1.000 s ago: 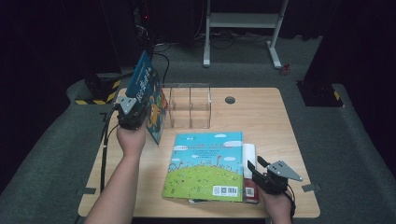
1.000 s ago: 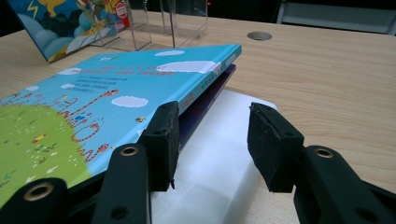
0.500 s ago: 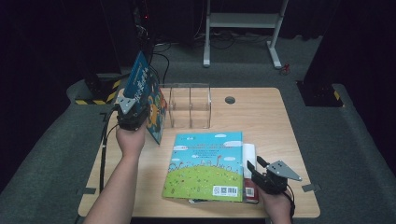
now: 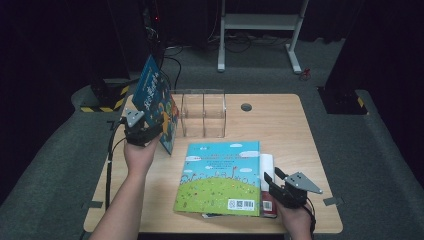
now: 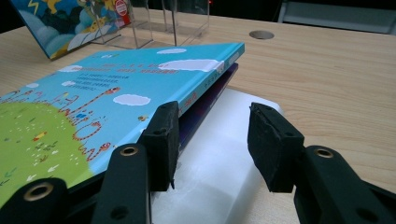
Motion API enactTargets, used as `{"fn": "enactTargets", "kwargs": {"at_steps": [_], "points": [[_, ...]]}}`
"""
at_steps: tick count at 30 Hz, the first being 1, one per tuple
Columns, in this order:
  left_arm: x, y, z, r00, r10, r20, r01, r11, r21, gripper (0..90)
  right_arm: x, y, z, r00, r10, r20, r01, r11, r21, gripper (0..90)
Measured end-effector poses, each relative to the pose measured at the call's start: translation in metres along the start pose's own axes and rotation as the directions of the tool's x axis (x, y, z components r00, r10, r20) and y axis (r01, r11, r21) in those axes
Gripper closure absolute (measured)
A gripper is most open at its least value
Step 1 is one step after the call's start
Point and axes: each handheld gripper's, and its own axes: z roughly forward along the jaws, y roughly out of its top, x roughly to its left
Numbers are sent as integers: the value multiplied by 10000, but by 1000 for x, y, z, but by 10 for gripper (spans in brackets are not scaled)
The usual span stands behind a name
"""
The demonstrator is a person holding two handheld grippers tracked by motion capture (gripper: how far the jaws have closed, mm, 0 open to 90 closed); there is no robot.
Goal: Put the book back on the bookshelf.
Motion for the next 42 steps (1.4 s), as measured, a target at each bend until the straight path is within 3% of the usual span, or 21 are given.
{"fn": "enactTargets", "kwargs": {"at_steps": [14, 17, 24, 27, 30, 34, 42], "points": [[4, -29, -32, 9964, -171, 831, 121, 9981, 608, 331, 1, 0, 0, 9999, -91, -53, 91, 10000, 22, 536], [5, -38, -37, 9957, -23, 924, -44, 9973, 727, 332, 2, 1, 0, 9999, -96, -62, 96, 9999, 32, 536], [7, -61, -43, 9919, -238, 1245, 58, 9897, 1428, 325, 3, 1, 0, 9999, -149, -56, 149, 9999, 24, 530], [5, -72, -46, 9901, -124, 1395, -120, 9849, 1727, 315, 3, 1, 0, 9999, -137, -62, 137, 9999, 41, 524], [2, -83, -48, 9880, -66, 1541, -251, 9788, 2031, 310, 4, 1, -1, 9999, -156, -65, 156, 9999, 31, 519], [-3, -101, -50, 9825, 64, 1864, -564, 9628, 2641, 312, 5, 1, -1, 9997, -204, -94, 205, 9998, 37, 515], [-19, -130, -53, 9596, -327, 2795, -742, 9287, 3633, 313, 9, 2, -1, 9994, -296, -193, 298, 9995, 83, 505]]}}
